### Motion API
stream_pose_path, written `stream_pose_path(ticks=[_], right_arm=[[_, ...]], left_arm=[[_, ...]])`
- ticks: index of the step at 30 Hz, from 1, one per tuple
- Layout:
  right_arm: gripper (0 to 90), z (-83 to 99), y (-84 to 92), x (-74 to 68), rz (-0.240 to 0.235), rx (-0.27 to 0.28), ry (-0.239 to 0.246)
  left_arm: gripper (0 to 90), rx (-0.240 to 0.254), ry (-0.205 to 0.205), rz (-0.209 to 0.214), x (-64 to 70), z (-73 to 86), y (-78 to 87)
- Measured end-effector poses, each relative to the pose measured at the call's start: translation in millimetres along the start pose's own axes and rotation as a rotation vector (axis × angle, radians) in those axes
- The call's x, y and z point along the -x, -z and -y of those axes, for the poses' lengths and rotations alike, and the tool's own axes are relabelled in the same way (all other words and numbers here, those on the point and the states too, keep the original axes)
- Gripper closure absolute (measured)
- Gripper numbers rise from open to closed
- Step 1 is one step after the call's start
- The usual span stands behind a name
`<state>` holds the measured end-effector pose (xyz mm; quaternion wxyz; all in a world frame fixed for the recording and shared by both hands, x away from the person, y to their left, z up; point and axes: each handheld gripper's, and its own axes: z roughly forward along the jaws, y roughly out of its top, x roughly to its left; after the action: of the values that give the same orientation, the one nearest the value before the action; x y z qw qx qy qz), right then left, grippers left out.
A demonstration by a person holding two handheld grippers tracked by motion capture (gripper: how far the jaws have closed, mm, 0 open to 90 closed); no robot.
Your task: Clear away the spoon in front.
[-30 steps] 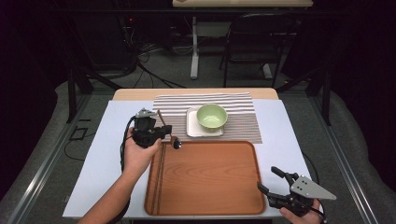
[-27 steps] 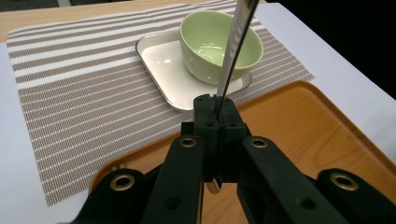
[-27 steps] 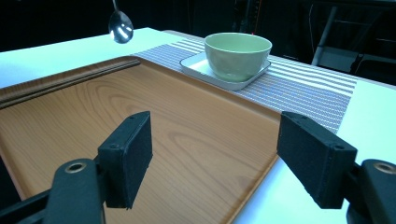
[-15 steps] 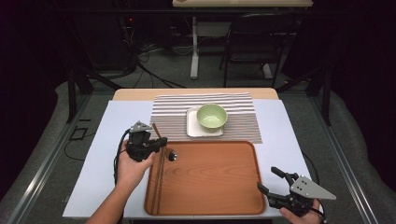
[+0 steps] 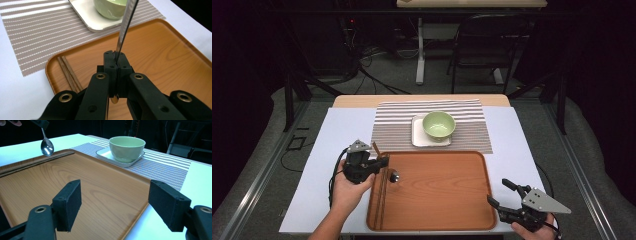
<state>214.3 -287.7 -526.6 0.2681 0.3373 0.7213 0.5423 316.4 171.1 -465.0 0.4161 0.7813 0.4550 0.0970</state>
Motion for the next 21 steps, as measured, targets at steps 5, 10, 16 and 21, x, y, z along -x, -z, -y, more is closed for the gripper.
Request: stream_pose_path(ticks=[5,10,16,21], right_arm=[[26.5,0.0,0.1,0.0,0.001,0.000,0.000],[26.5,0.0,0.1,-0.1,0.002,0.000,0.000],[26.5,-0.1,0.2,-0.2,0.003,0.000,0.001],[26.5,0.0,0.1,-0.1,0.002,0.000,0.000]], left_arm=[[89.4,-0.022,-0.005,0.007,1.7,6.7,1.9],[89.4,-0.030,-0.007,0.011,2.6,11.7,3.0],[89.4,-0.048,-0.022,0.015,5.9,14.9,3.4],[89.4,-0.063,-0.029,0.023,8.6,16.6,4.7]])
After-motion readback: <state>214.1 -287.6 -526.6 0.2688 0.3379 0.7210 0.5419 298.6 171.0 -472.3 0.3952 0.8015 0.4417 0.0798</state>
